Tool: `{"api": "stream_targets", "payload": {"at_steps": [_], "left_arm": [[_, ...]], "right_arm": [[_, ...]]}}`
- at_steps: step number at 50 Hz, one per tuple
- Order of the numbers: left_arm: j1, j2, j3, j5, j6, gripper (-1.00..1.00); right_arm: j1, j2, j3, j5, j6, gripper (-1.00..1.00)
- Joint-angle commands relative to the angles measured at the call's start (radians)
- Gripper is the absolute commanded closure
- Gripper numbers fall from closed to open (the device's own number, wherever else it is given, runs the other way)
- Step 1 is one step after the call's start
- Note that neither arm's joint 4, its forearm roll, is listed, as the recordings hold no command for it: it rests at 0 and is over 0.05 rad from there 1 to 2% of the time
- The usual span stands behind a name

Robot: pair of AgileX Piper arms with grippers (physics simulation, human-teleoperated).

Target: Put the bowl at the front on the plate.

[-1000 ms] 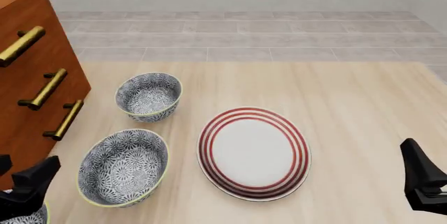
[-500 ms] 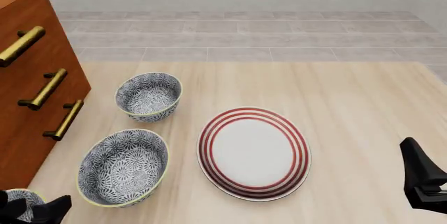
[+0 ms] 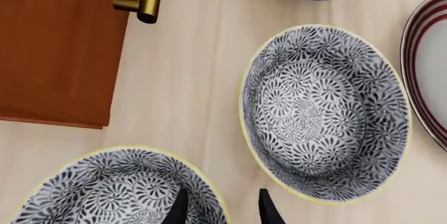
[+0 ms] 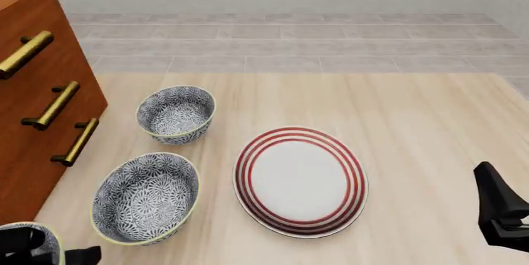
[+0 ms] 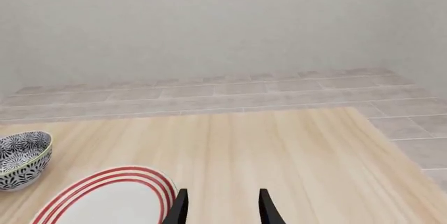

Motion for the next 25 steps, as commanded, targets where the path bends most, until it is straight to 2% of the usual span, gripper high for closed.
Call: {"api": "stream_targets", "payload": {"at_steps": [1,9,10,11,13,15,18,20,24,25], "left_arm": [[-0.011,0.147,0.021,-0.094,-0.035,-1.00],[-0.012,0.158,0.021,-0.080,-0.051,-1.00],[0.017,0.213,0.021,-0.115,-0.049,1.00],[0.029,0.270,0.021,-0.159,-0.026,1.00],[0.019,0.204,0.021,-0.108,-0.042,1.00],[0.045,0.157,0.021,-0.066,-0.020,1.00],[0.116,0.171,0.021,-0.070,0.039,1.00],[0.143,0.111,0.021,-0.027,0.069,1.00],[0.161,0.016,0.021,0.046,0.084,1.00],[0.208,-0.003,0.020,0.054,0.125,1.00]], "right_arm": [[-0.001,0.009,0.000,-0.009,0.004,-1.00],[-0.003,0.011,0.000,-0.011,0.007,-1.00],[-0.004,0.010,0.000,-0.010,0.007,-1.00],[-0.004,0.009,0.000,-0.009,0.008,-1.00],[-0.006,0.009,0.000,-0.009,0.008,-1.00],[-0.007,0.009,0.000,-0.009,0.009,-1.00],[-0.008,0.011,0.000,-0.011,0.010,-1.00],[-0.009,0.009,0.000,-0.008,0.011,-1.00],[-0.010,0.012,0.000,-0.011,0.011,-1.00],[-0.010,0.012,0.000,-0.011,0.011,-1.00]]}}
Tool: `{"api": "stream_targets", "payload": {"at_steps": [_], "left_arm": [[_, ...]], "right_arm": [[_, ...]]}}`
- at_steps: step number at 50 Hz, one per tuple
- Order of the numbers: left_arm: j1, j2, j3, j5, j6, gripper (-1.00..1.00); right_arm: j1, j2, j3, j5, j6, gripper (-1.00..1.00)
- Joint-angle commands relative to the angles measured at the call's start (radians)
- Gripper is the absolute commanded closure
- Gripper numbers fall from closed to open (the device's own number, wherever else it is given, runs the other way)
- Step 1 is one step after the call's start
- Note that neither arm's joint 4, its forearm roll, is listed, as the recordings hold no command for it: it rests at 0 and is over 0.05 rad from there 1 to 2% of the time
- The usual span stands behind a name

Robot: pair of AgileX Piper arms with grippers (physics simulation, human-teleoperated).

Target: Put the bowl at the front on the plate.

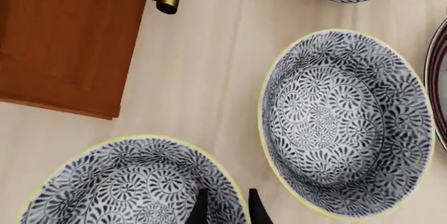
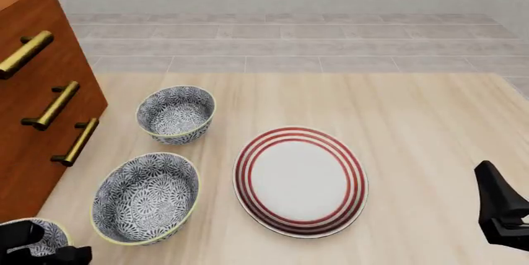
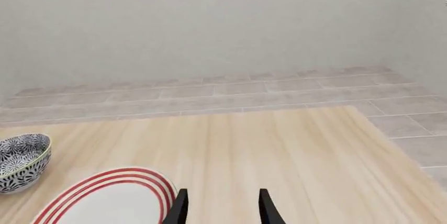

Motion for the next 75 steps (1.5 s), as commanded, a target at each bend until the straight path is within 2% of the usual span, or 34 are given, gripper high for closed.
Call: {"api": "stream_targets", "payload": {"at_steps": [1,6,8,14,22,34,38,43,45,47,51,56,59,60,61,63,64,65,67,68,69,70,75], "left_arm": [[0.149,-0.123,0.028,0.103,0.110,1.00],[0.187,-0.169,0.023,0.124,0.130,1.00],[0.214,-0.215,-0.001,0.162,0.159,1.00],[0.222,-0.287,-0.066,0.245,0.175,1.00],[0.194,-0.423,-0.252,0.409,0.207,1.00],[0.149,-0.450,-0.458,0.507,0.264,1.00],[0.118,-0.446,-0.572,0.537,0.267,1.00],[0.021,-0.422,-0.683,0.543,0.278,1.00],[-0.027,-0.415,-0.736,0.530,0.308,1.00],[-0.111,-0.400,-0.759,0.508,0.331,1.00],[-0.203,-0.376,-0.776,0.472,0.365,1.00],[-0.349,-0.332,-0.771,0.432,0.409,1.00],[-0.457,-0.296,-0.775,0.391,0.481,1.00],[-0.457,-0.296,-0.775,0.390,0.482,1.00],[-0.507,-0.265,-0.781,0.373,0.500,1.00],[-0.529,-0.248,-0.782,0.361,0.522,1.00],[-0.611,-0.213,-0.764,0.338,0.545,1.00],[-0.591,-0.219,-0.762,0.338,0.560,1.00],[-0.654,-0.175,-0.744,0.309,0.586,1.00],[-0.654,-0.174,-0.744,0.309,0.586,1.00],[-0.705,-0.142,-0.726,0.283,0.612,1.00],[-0.705,-0.142,-0.725,0.283,0.612,1.00],[-0.798,-0.052,-0.666,0.211,0.719,1.00]], "right_arm": [[-0.004,0.000,0.000,0.000,0.003,-1.00],[-0.004,-0.001,0.000,0.001,0.003,-1.00],[-0.004,-0.002,0.000,0.002,0.003,-1.00],[-0.005,0.001,0.000,-0.001,0.004,-1.00],[-0.002,0.014,0.000,-0.010,0.001,-1.00],[0.000,0.037,0.000,-0.028,-0.002,-1.00],[0.002,0.041,0.000,-0.031,-0.004,-1.00],[0.001,0.039,0.000,-0.029,-0.004,-1.00],[0.001,0.036,0.000,-0.026,-0.004,-1.00],[-0.002,0.031,0.000,-0.023,-0.002,-1.00],[-0.004,0.023,0.000,-0.016,0.000,-1.00],[-0.005,0.021,0.000,-0.014,0.001,-1.00],[-0.004,0.020,0.000,-0.012,0.001,-1.00],[-0.004,0.021,0.000,-0.014,0.001,-1.00],[-0.005,0.020,0.000,-0.013,0.001,-1.00],[-0.005,0.018,0.000,-0.011,0.001,-1.00],[-0.006,0.018,0.000,-0.012,0.001,-1.00],[-0.006,0.019,0.000,-0.013,0.001,-1.00],[-0.005,0.022,0.000,-0.016,-0.001,-1.00],[-0.005,0.022,0.000,-0.016,-0.001,-1.00],[-0.005,0.023,0.000,-0.017,-0.002,-1.00],[-0.005,0.023,0.000,-0.017,-0.002,-1.00],[-0.005,0.021,0.000,-0.015,-0.004,-1.00]]}}
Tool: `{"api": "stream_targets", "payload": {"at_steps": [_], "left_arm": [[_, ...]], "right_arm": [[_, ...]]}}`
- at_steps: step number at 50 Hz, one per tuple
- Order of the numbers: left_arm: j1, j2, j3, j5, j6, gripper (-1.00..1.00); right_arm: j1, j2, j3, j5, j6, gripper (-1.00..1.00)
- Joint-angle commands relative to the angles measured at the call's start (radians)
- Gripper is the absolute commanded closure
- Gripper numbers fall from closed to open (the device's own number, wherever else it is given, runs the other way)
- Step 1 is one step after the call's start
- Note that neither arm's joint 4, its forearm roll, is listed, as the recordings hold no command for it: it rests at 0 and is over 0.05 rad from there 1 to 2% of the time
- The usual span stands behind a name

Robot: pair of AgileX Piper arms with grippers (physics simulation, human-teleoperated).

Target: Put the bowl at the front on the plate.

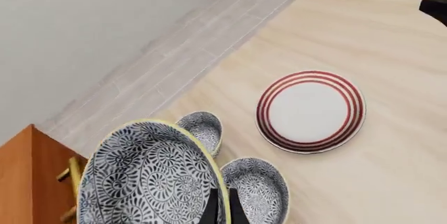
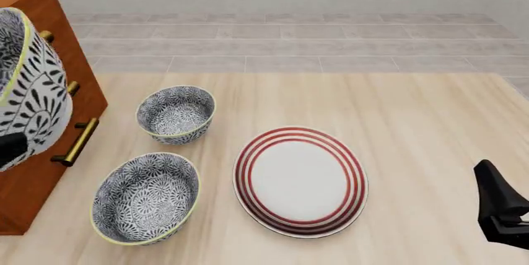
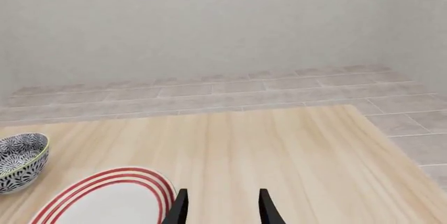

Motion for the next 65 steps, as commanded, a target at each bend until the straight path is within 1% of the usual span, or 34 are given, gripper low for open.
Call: {"api": "stream_targets", "payload": {"at_steps": [1,3,5,6,7,8,10,12,13,14,15,17,23,27,28,29,30,31,32,34,36,38,43,47,52,53,61,65], "left_arm": [[-0.235,0.164,0.059,-0.123,0.174,1.00],[-0.288,0.203,0.079,-0.155,0.228,1.00],[-0.322,0.241,0.070,-0.170,0.231,1.00],[-0.343,0.265,0.091,-0.195,0.285,1.00],[-0.372,0.299,0.083,-0.205,0.279,1.00],[-0.394,0.324,0.087,-0.218,0.288,1.00],[-0.419,0.371,0.074,-0.233,0.283,1.00],[-0.436,0.409,0.078,-0.257,0.306,1.00],[-0.466,0.448,0.071,-0.267,0.307,1.00],[-0.466,0.462,0.062,-0.271,0.302,1.00],[-0.477,0.476,0.067,-0.284,0.321,1.00],[-0.521,0.542,0.046,-0.299,0.319,1.00],[-0.555,0.636,0.055,-0.341,0.364,1.00],[-0.579,0.707,0.015,-0.349,0.357,1.00],[-0.588,0.724,0.009,-0.349,0.349,1.00],[-0.615,0.746,-0.002,-0.348,0.339,1.00],[-0.617,0.764,-0.011,-0.352,0.333,1.00],[-0.626,0.787,-0.026,-0.346,0.319,1.00],[-0.630,0.820,-0.053,-0.335,0.283,1.00],[-0.651,0.847,-0.064,-0.341,0.279,1.00],[-0.661,0.884,-0.086,-0.338,0.251,1.00],[-0.679,0.911,-0.102,-0.337,0.241,1.00],[-0.673,0.965,-0.136,-0.340,0.230,1.00],[-0.678,1.012,-0.172,-0.331,0.205,1.00],[-0.673,1.039,-0.196,-0.325,0.200,1.00],[-0.675,1.047,-0.210,-0.318,0.189,1.00],[-0.653,1.081,-0.241,-0.315,0.196,1.00],[-0.634,1.101,-0.272,-0.313,0.187,1.00]], "right_arm": [[0.000,-0.001,0.000,0.000,-0.003,-1.00],[-0.002,0.003,0.000,-0.003,-0.002,-1.00],[-0.002,0.001,0.000,-0.002,-0.002,-1.00],[-0.002,0.000,0.000,-0.002,-0.002,-1.00],[-0.002,0.000,0.000,-0.002,-0.002,-1.00],[-0.002,0.001,0.000,-0.002,-0.001,-1.00],[-0.002,0.002,0.000,-0.002,-0.001,-1.00],[-0.001,0.003,0.000,-0.004,-0.002,-1.00],[0.000,0.003,0.000,-0.003,-0.002,-1.00],[0.000,0.002,0.000,-0.003,-0.002,-1.00],[0.000,0.002,0.000,-0.003,-0.002,-1.00],[-0.001,0.001,0.000,-0.002,-0.002,-1.00],[-0.001,-0.001,0.000,-0.002,0.000,-1.00],[0.003,-0.005,0.000,0.002,0.001,-1.00],[0.003,-0.007,0.000,0.003,0.002,-1.00],[0.004,-0.007,0.000,0.004,0.003,-1.00],[0.004,-0.007,0.000,0.004,0.003,-1.00],[0.005,-0.008,0.000,0.004,0.004,-1.00],[0.006,-0.007,0.000,0.004,0.004,-1.00],[0.007,-0.003,0.000,0.001,0.005,-1.00],[0.008,-0.004,0.000,0.003,0.005,-1.00],[0.009,-0.008,0.000,0.008,0.005,-1.00],[0.013,-0.005,0.000,0.006,0.005,-1.00],[0.015,-0.001,0.000,0.003,0.007,-1.00],[0.017,0.008,0.000,-0.005,0.008,-1.00],[0.018,0.006,0.000,-0.002,0.007,-1.00],[0.020,0.007,0.000,-0.004,0.009,-1.00],[0.021,0.007,0.000,-0.003,0.009,-1.00]]}}
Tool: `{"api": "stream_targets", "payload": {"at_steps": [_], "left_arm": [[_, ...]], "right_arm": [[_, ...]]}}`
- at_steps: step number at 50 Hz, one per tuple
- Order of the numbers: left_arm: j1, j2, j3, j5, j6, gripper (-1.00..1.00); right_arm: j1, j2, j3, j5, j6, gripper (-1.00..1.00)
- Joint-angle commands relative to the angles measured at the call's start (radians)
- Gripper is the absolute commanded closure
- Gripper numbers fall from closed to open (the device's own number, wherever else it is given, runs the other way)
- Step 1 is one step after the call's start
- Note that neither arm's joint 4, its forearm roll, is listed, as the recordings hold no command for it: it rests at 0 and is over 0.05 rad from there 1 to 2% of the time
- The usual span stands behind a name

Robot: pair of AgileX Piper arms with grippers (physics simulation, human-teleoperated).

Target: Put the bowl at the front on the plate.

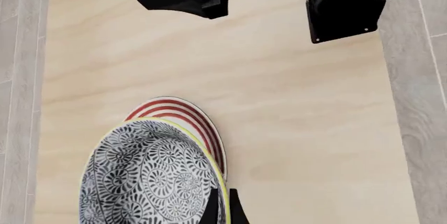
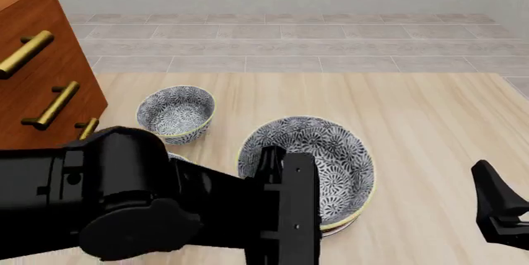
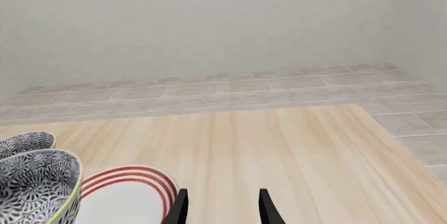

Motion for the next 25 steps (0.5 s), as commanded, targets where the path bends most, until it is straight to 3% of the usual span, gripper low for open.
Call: {"api": "stream_targets", "payload": {"at_steps": [1,25], "left_arm": [[0.020,0.075,-0.076,0.000,-0.014,1.00],[0.083,0.184,-0.183,-0.063,-0.104,1.00]], "right_arm": [[0.004,0.006,0.000,-0.005,0.000,-1.00],[-0.002,-0.028,0.000,0.023,-0.002,-1.00]]}}
